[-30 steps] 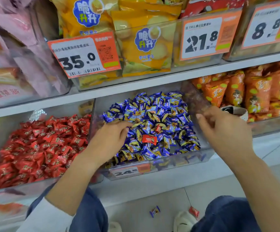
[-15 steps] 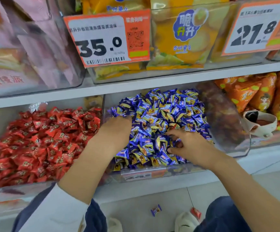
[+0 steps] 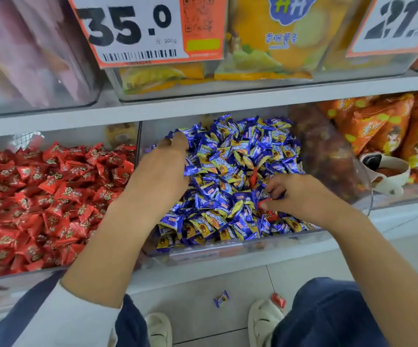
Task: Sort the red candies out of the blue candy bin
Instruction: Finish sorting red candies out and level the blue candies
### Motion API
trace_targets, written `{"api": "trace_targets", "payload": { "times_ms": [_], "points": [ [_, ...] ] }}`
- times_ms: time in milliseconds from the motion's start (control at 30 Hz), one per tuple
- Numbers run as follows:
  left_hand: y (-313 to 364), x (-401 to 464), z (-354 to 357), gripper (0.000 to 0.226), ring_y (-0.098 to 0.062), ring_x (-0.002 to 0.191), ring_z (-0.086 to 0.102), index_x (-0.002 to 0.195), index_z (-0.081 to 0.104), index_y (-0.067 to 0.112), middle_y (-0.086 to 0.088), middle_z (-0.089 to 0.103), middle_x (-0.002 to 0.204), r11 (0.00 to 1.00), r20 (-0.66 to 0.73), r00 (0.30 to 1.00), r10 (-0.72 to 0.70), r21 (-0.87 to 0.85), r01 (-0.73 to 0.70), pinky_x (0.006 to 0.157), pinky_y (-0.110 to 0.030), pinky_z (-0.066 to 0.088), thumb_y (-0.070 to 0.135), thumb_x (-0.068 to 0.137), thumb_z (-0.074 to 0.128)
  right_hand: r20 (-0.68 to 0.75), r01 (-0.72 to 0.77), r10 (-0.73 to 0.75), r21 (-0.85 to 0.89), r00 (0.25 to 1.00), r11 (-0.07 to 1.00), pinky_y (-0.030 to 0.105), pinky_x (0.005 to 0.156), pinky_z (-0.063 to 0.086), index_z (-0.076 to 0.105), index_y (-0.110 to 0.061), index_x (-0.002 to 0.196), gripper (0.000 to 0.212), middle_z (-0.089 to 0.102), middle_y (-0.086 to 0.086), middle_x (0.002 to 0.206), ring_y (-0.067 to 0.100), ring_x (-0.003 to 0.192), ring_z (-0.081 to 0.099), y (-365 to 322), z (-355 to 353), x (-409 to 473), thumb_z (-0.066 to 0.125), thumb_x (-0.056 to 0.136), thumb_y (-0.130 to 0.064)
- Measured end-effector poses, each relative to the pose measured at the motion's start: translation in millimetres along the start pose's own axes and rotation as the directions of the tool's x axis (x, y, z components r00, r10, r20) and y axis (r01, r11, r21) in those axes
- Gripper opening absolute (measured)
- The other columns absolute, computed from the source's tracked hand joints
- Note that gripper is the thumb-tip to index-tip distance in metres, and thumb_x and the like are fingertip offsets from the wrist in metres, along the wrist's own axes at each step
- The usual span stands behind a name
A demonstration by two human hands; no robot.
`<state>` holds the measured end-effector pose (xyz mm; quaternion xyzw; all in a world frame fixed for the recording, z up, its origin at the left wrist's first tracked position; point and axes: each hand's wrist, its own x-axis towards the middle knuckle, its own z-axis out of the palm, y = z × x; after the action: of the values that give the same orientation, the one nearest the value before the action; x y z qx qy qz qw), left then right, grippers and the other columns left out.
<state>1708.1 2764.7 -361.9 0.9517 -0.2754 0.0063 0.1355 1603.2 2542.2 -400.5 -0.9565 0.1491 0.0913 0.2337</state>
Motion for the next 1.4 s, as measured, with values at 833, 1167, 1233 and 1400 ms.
{"api": "trace_targets", "payload": {
  "times_ms": [833, 1167, 1233, 1400],
  "points": [
    [-1.8, -10.2, 0.6, 0.040, -0.018, 0.099, 0.055, 0.124, 0.051, 0.027, 0.001, 0.052, 0.118, 0.995, 0.024, 0.996, 0.091, -0.051, -0.090, 0.080, -0.030, 0.041, 0.039, 0.088, 0.061, -0.152, 0.029, -0.036, -0.052, 0.988, 0.998, 0.032, 0.084, 0.046, 0.047, -0.019, 0.135, 0.049, 0.059, 0.012, 0.120, 0.029, 0.107, 0.058, -26.0, 24.9, 32.9, 0.063, 0.089, -0.026],
    [6.3, -9.3, 8.8, 0.042, -0.020, 0.109, 0.054, 0.129, 0.053, 0.026, -0.001, 0.052, 0.125, 0.991, 0.163, 0.978, 0.128, -0.058, -0.120, 0.090, -0.033, 0.043, 0.031, 0.088, 0.063, -0.335, 0.028, -0.012, 0.044, 0.942, 0.999, 0.027, 0.078, 0.044, 0.065, -0.016, 0.110, 0.022, 0.066, 0.009, 0.104, 0.023, 0.093, 0.061, -26.6, 5.0, 22.5, 0.057, 0.090, -0.011],
    [8.2, -8.3, 16.3, 0.044, -0.023, 0.109, 0.054, 0.128, 0.052, 0.025, -0.002, 0.052, 0.123, 0.993, 0.238, 0.964, 0.119, -0.018, -0.118, 0.087, -0.033, 0.044, 0.029, 0.087, 0.065, -0.339, 0.007, 0.011, 0.052, 0.941, 0.999, 0.025, 0.079, 0.040, 0.063, -0.018, 0.117, 0.028, 0.063, 0.009, 0.111, 0.023, 0.100, 0.058, -24.6, -4.1, 17.9, 0.053, 0.092, -0.010],
    [-0.2, -7.1, 13.1, 0.030, -0.015, 0.083, 0.056, 0.110, 0.057, 0.019, 0.003, 0.063, 0.099, 0.996, 0.166, 0.986, 0.025, -0.085, -0.011, 0.072, -0.026, 0.040, 0.026, 0.083, 0.070, -0.366, -0.040, 0.082, 0.121, 0.927, 0.992, 0.024, 0.080, 0.038, 0.066, -0.020, 0.111, 0.027, 0.058, 0.011, 0.116, 0.024, 0.100, 0.056, -13.3, -16.1, 9.5, 0.056, 0.089, -0.009]
  ]
}}
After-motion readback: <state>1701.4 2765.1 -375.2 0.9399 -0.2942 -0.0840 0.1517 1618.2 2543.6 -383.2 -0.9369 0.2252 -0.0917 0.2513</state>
